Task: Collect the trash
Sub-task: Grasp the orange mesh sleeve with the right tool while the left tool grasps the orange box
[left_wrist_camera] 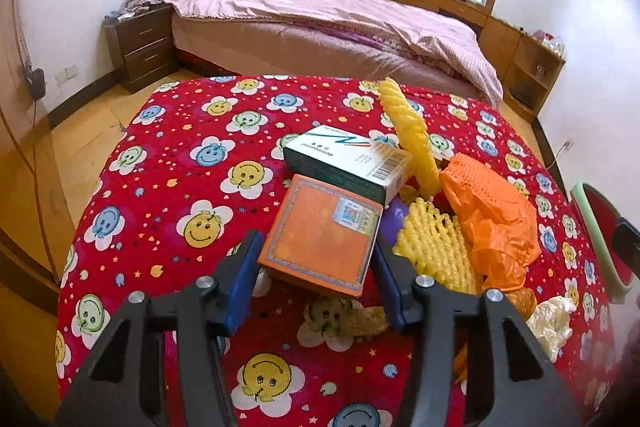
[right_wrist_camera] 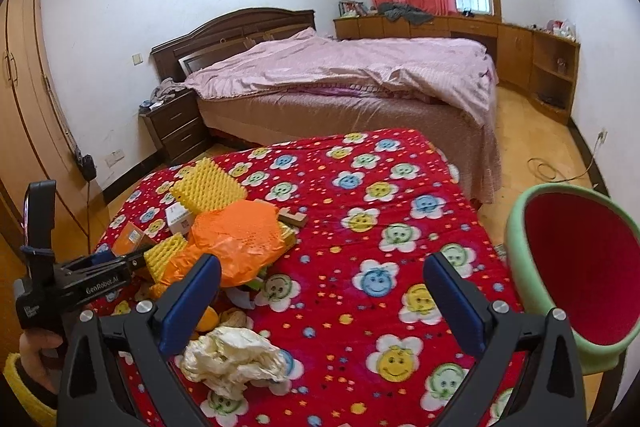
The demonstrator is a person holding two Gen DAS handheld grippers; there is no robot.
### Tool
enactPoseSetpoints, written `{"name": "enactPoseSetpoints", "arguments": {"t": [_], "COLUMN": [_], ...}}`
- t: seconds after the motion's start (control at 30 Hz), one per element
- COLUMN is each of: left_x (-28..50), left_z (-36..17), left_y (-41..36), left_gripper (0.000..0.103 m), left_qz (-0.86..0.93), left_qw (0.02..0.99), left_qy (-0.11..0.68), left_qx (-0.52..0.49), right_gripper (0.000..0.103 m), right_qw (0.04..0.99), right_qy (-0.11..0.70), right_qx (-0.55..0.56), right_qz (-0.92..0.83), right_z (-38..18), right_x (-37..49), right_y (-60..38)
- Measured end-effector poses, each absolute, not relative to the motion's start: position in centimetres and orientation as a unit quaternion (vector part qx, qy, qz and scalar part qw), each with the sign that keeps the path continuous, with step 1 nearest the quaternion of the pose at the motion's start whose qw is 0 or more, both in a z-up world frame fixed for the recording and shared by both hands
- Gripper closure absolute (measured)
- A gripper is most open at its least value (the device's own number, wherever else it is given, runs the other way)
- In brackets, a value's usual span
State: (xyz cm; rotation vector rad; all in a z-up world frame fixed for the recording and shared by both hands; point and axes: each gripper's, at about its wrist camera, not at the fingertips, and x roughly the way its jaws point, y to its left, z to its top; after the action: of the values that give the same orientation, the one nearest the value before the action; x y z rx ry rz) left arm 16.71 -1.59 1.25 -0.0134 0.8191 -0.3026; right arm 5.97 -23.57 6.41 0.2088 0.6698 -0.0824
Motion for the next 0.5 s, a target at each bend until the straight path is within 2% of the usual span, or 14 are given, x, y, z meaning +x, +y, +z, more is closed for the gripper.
{"name": "enactPoseSetpoints", "arguments": {"t": [0.27, 0.5], "left_x": [15.7, 14.9], "left_z": [1.2, 1.7], "left_y": [-0.1, 1.3], "left_gripper": [0.049, 0.049], "left_qz": [-0.107, -0.079], "left_qw": [0.909, 0.915], "left_qy": [0.403, 0.393], "left_qx": [-0.023, -0.031], "right_gripper": [0.0, 0.0], "right_qw": [0.934, 0.915], "right_qy": [0.34, 0.389], "right_qx": [0.102, 0.109], "right_qz": [-0.036, -0.006], "right_z": [5.7, 4.5], "right_x": [9.1, 12.3], "right_y": [-21.6, -19.6]}}
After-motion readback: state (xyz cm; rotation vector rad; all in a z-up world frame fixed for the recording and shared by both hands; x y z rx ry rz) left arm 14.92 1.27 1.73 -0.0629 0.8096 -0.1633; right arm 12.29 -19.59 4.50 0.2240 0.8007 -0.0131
